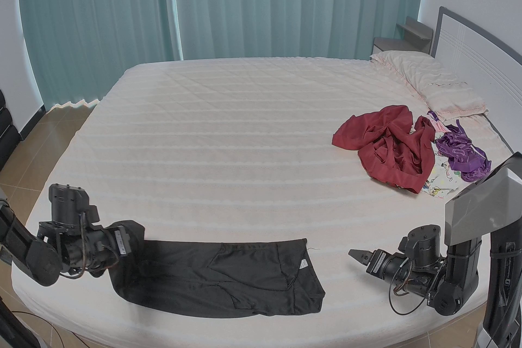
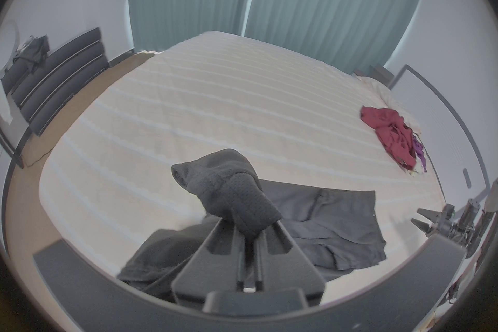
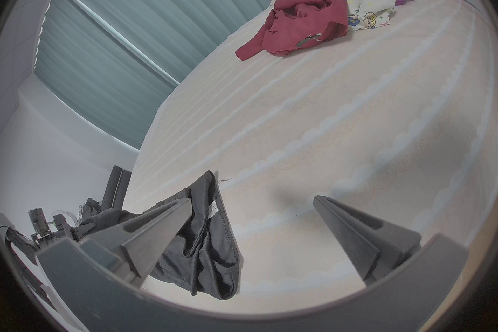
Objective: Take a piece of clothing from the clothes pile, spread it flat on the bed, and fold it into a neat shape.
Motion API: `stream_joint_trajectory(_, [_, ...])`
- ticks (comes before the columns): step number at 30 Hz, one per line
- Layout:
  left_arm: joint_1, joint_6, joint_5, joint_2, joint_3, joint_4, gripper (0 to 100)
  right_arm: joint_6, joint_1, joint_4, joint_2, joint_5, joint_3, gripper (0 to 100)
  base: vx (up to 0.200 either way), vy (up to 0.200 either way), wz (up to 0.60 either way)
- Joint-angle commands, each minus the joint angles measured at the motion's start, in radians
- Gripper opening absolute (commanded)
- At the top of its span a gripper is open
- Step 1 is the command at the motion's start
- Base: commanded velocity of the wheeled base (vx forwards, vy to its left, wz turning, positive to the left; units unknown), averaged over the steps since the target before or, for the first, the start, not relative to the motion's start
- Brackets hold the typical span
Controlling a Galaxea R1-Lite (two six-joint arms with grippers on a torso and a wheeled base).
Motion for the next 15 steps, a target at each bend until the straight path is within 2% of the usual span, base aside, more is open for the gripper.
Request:
stream_joint_trajectory(1, [-0.486,-0.229,0.252,0.022,-0.130,0.136,0,-0.003,0.001,-0.010,-0.006,0.001,0.000,100,0.000,0.000,0.00])
stream_joint_trajectory(5, [-0.610,-0.325,0.313,0.115,-0.286,0.234,0,-0.004,0.001,-0.010,-0.006,0.001,0.000,100,0.000,0.000,0.00])
stream_joint_trajectory(6, [-0.610,-0.325,0.313,0.115,-0.286,0.234,0,-0.004,0.001,-0.010,-0.006,0.001,0.000,100,0.000,0.000,0.00])
stream_joint_trajectory(8, [-0.681,-0.367,0.313,0.167,-0.377,0.286,0,-0.006,0.002,-0.010,-0.006,-0.001,-0.001,100,0.000,0.000,0.00])
stream_joint_trajectory(15, [-0.770,-0.402,0.319,0.287,-0.566,0.303,0,-0.006,0.004,-0.010,-0.006,-0.001,-0.003,100,0.000,0.000,0.00])
